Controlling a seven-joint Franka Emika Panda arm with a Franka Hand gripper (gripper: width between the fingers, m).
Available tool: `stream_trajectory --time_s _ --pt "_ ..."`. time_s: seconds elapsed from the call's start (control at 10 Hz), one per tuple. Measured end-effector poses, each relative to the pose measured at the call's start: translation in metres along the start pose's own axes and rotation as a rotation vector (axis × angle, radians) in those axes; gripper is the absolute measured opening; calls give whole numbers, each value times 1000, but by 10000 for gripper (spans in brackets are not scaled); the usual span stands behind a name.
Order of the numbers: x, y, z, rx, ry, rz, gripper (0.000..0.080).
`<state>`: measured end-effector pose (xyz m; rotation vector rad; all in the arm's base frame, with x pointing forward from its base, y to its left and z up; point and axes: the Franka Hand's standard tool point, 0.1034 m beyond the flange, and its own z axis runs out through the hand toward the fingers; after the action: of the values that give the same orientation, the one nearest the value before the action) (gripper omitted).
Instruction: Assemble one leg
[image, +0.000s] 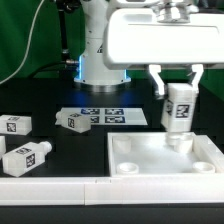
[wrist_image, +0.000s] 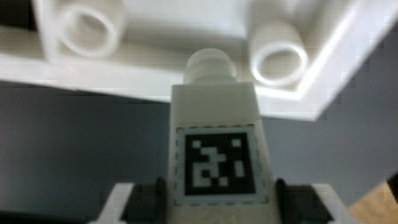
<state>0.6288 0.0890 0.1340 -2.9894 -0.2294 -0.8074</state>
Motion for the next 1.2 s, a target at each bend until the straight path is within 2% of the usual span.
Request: stream_trajectory --time_s 0.1,0.4,0.6,1.0,1.2 --pt "1 -7 1 2 6 6 285" --pt "-1 -6 3 -1 9 2 285" --pt "-11 -11 15 -2 8 -4 285" --pt "-12 -18 30 3 0 -9 286" --pt "-20 -20 38 3 -10 -13 286"
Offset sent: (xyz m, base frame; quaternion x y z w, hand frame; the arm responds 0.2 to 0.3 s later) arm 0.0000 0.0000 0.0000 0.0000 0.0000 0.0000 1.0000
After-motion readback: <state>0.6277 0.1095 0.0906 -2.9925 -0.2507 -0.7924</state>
